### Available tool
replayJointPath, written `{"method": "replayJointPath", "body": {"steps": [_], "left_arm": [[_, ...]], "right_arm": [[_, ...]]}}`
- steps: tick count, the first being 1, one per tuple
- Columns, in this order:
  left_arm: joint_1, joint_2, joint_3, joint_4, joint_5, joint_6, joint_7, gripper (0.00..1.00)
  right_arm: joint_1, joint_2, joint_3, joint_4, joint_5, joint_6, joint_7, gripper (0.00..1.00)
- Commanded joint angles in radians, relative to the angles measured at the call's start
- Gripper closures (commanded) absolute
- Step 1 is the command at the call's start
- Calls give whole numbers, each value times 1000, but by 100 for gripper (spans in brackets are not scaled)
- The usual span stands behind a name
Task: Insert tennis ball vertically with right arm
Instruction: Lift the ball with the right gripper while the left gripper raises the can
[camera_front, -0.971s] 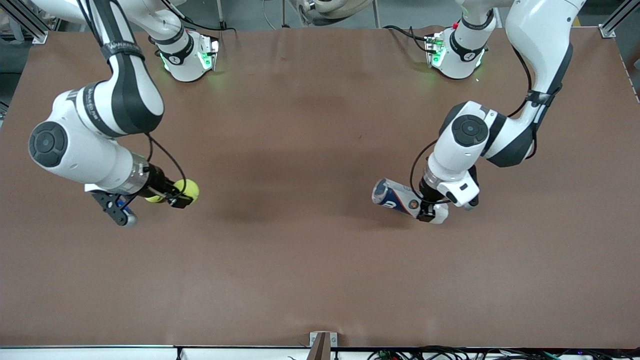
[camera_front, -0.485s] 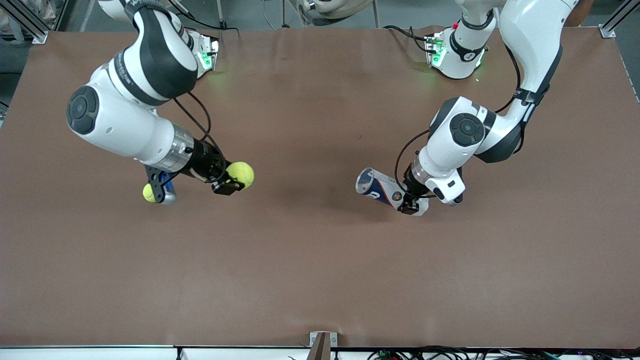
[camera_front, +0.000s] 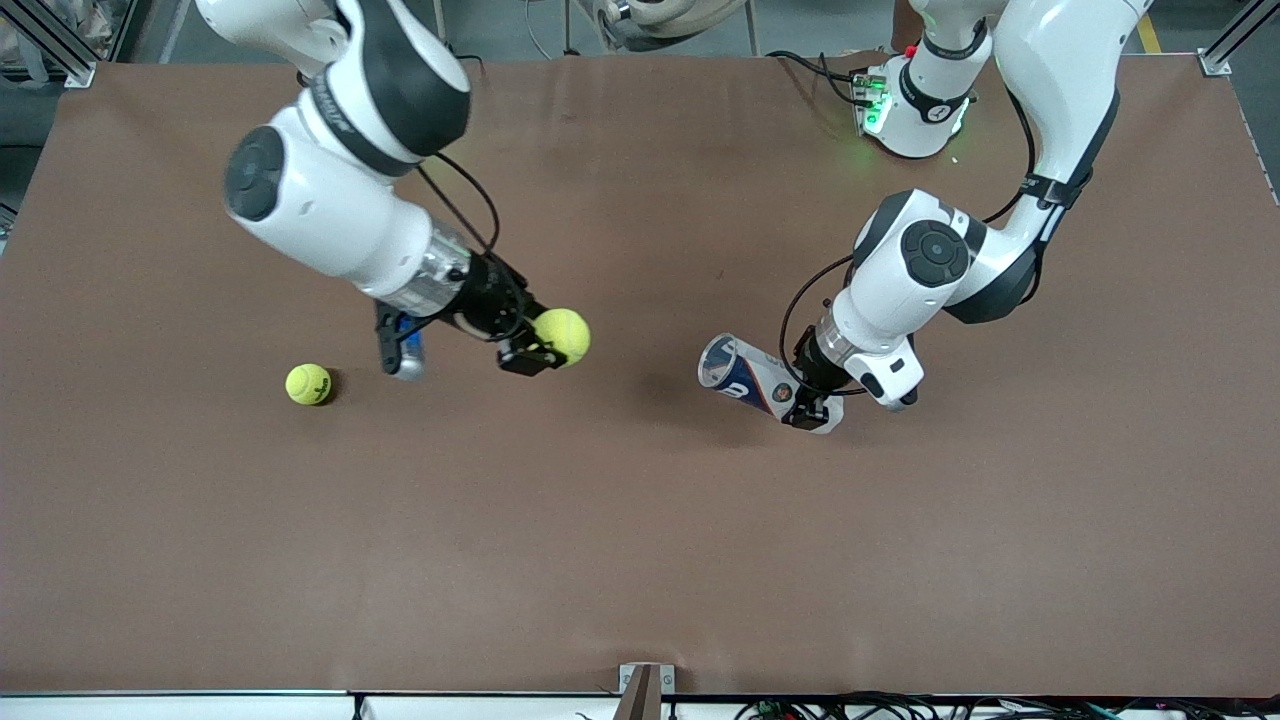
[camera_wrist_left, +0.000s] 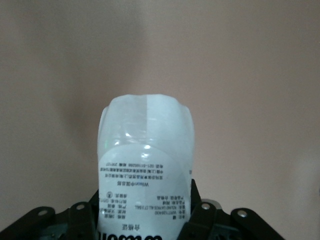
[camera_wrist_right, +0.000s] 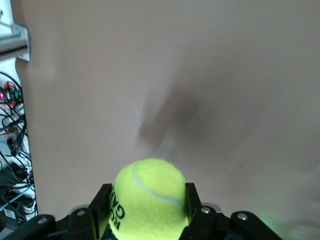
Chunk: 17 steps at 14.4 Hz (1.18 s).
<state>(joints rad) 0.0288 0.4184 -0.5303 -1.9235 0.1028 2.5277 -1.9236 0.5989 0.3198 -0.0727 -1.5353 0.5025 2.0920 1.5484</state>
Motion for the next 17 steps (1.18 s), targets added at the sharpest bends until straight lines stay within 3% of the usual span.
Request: {"method": "replayJointPath", "body": {"steps": [1, 8, 14, 17], "left_arm": [[11, 34, -14, 15, -23, 23, 21, 38], [10, 128, -108, 41, -238, 129, 25, 39], [23, 255, -184, 47, -276, 255, 25, 39], [107, 295, -276, 54, -288, 257, 41, 39]], "right_arm": [[65, 18, -10, 9, 8, 46, 55, 100], [139, 74, -10, 7, 8, 198, 124, 100], [150, 111, -12, 9, -25, 223, 124, 100], [133, 111, -16, 9, -29, 214, 110, 100]]}}
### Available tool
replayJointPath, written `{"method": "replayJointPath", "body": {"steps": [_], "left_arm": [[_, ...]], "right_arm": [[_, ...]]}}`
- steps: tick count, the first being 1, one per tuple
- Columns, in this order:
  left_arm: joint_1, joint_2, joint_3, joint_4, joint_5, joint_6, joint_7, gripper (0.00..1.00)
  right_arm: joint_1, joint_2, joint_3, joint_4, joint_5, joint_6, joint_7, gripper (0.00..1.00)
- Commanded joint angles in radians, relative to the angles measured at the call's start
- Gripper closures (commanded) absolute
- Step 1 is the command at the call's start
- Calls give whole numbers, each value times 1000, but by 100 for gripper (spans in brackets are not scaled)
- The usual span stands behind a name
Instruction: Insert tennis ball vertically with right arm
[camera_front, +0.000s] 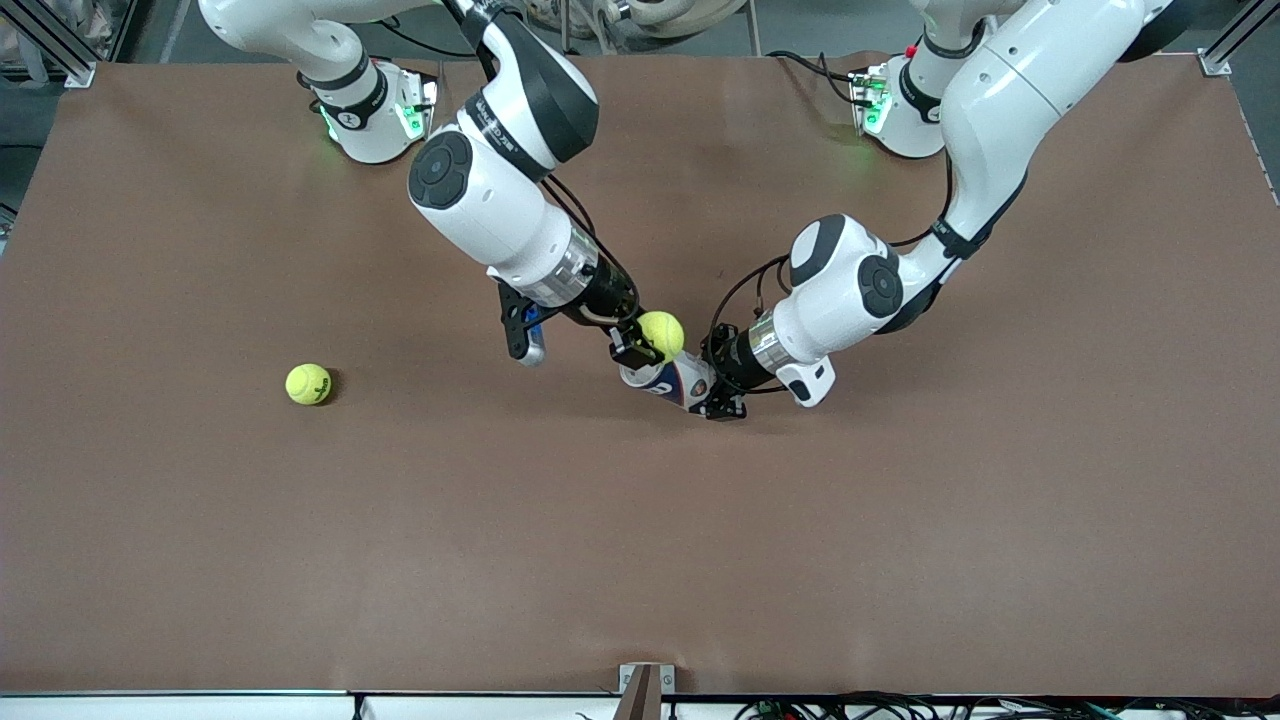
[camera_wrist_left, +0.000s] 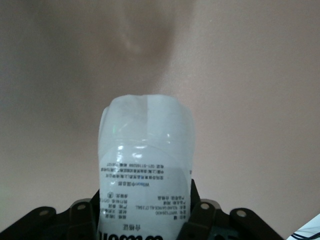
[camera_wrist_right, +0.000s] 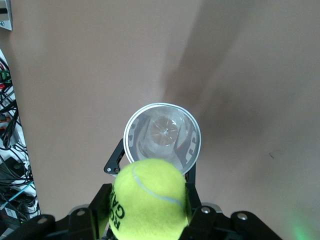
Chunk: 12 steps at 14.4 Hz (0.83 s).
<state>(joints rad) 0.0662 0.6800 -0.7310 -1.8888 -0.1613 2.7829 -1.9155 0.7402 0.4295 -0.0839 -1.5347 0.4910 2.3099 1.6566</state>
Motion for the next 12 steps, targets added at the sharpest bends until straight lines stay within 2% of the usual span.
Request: {"method": "replayJointPath", "body": {"steps": [1, 3, 5, 8, 12], "left_arm": [[99, 53, -102, 19, -23, 4, 52, 39], [136, 97, -137, 16, -24, 6, 133, 39], [147, 130, -140, 16, -24, 10, 193, 39], [194, 190, -197, 14, -27, 11, 320, 39], [207, 228, -225, 20, -102, 9, 433, 37]], "right_arm": [[-13, 2, -7, 8, -31, -10, -14, 100], [-31, 2, -7, 8, -51, -38, -38, 100], [-35, 2, -7, 8, -52, -55, -54, 100], [-24, 5, -7, 10, -54, -43, -54, 100], [-21, 12, -7, 10, -68, -44, -54, 100]]}}
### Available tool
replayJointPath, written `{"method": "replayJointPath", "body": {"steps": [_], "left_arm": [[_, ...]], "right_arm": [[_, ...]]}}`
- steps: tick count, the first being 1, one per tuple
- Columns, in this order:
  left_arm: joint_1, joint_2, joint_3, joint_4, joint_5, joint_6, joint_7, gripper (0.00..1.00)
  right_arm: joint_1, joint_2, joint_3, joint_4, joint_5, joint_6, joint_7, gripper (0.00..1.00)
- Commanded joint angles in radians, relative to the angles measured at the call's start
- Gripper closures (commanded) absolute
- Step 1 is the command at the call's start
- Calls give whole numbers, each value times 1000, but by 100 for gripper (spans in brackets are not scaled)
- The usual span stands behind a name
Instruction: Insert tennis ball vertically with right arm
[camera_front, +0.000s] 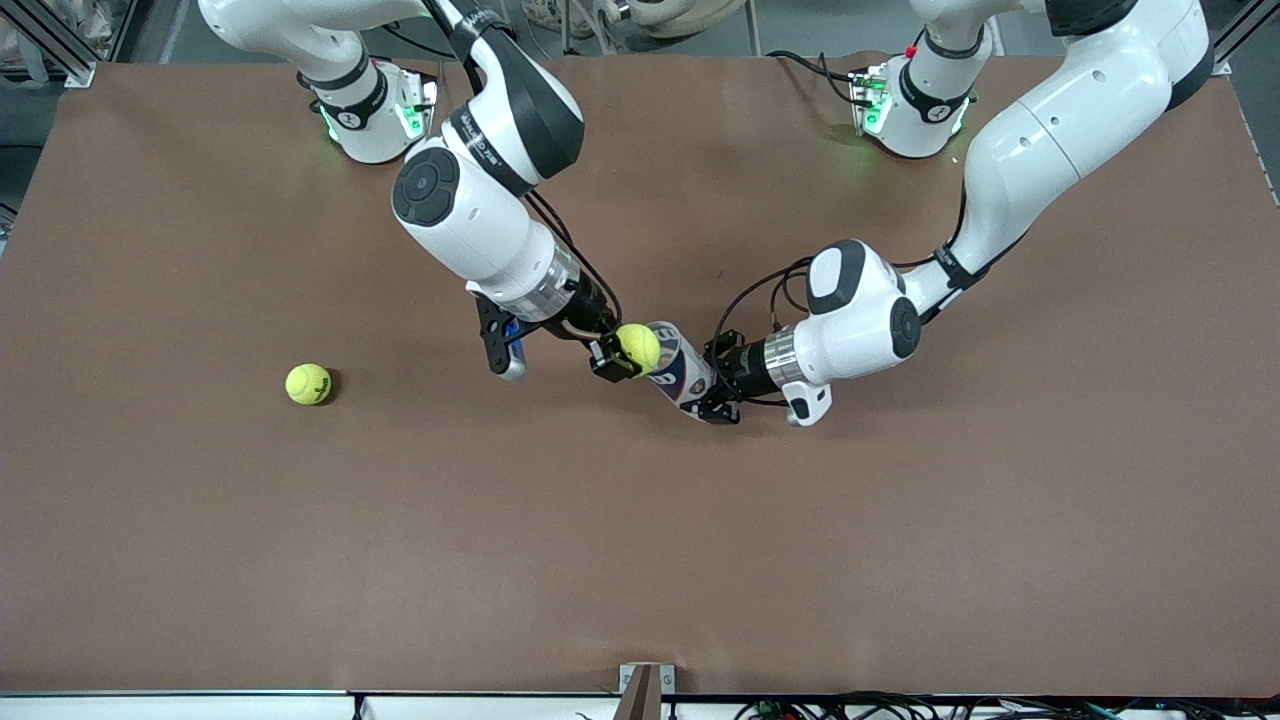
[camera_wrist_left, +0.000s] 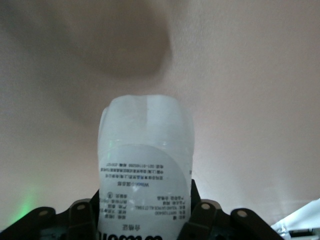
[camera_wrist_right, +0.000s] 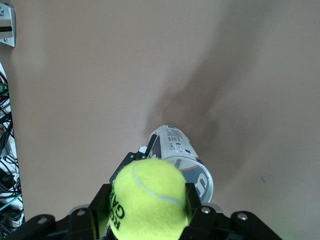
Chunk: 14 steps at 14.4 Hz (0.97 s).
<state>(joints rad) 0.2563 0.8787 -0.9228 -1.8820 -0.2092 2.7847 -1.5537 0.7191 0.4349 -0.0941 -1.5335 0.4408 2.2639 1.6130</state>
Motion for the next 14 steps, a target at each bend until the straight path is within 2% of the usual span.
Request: {"method": "replayJointPath", "body": {"steps": [1, 4, 5, 9, 14], "left_arm": [[23, 32, -36, 14, -117, 6, 133, 37], [26, 31, -41, 12, -384, -8, 427, 37], [24, 31, -41, 12, -433, -23, 482, 37], [21, 36, -39, 24, -528, -45, 572, 37], [4, 65, -37, 63, -708, -70, 737, 37]], "right_arm": [[2, 8, 4, 7, -17, -3, -10, 100], [19, 7, 5, 1, -19, -12, -4, 99], [29, 7, 5, -2, -19, -12, -2, 99], [52, 5, 5, -5, -19, -11, 11, 99], [65, -2, 7, -2, -19, -30, 42, 99]]}}
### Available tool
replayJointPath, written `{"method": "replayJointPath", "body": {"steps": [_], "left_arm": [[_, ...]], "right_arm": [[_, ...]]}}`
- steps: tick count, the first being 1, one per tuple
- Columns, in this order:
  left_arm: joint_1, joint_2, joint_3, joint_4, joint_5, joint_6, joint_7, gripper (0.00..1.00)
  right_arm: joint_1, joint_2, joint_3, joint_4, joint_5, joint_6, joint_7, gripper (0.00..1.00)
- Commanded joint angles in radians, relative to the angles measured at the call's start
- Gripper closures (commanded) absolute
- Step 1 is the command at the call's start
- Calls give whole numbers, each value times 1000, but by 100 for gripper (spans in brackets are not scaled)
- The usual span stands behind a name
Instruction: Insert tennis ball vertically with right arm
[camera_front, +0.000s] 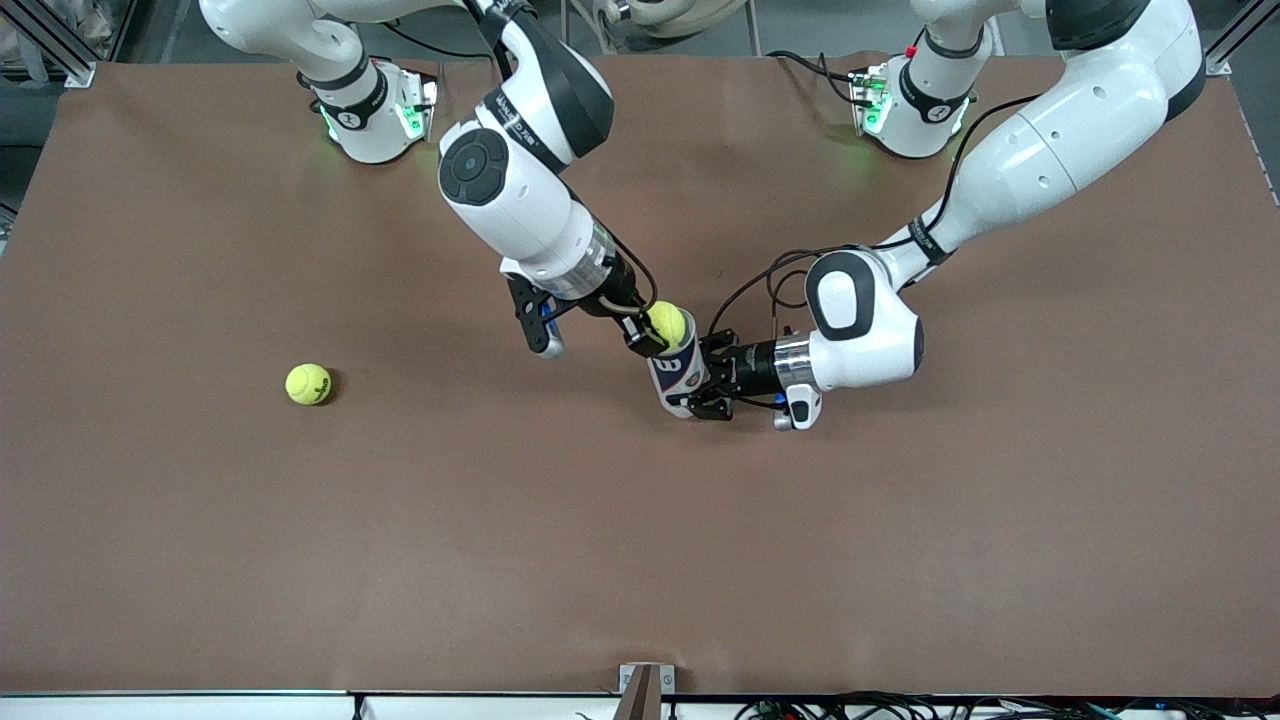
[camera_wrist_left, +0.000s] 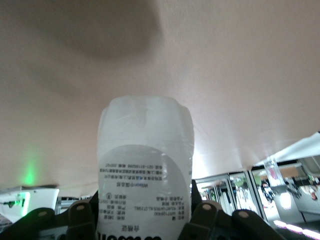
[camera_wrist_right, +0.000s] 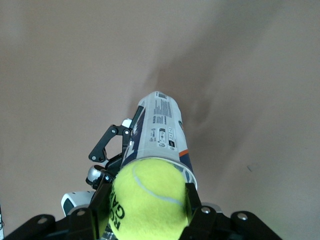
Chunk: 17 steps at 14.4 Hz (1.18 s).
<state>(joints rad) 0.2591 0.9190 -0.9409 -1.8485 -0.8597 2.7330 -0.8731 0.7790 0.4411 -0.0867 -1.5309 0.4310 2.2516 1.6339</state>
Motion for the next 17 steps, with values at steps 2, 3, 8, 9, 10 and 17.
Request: {"method": "replayJointPath", "body": {"steps": [2, 3, 8, 9, 10, 17], "left_arm": [[2, 46, -19, 31, -125, -24, 104, 37], [2, 55, -19, 29, -180, -26, 132, 37], [-11, 70, 10, 29, -364, -59, 160, 38], [-18, 70, 19, 29, -395, -62, 160, 38], [-23, 70, 24, 29, -427, -76, 160, 38], [-87, 67, 97, 32, -498, -111, 163, 37]], "right_arm": [[9, -10, -1, -5, -9, -23, 29, 99], [11, -9, -1, -5, -11, -23, 29, 99], [3, -9, -4, 0, -34, -21, 23, 0], [2, -9, -2, 3, -49, -23, 24, 0], [2, -9, -2, 3, -49, -21, 24, 0], [-105, -30, -5, 3, -135, -140, -157, 0]]}}
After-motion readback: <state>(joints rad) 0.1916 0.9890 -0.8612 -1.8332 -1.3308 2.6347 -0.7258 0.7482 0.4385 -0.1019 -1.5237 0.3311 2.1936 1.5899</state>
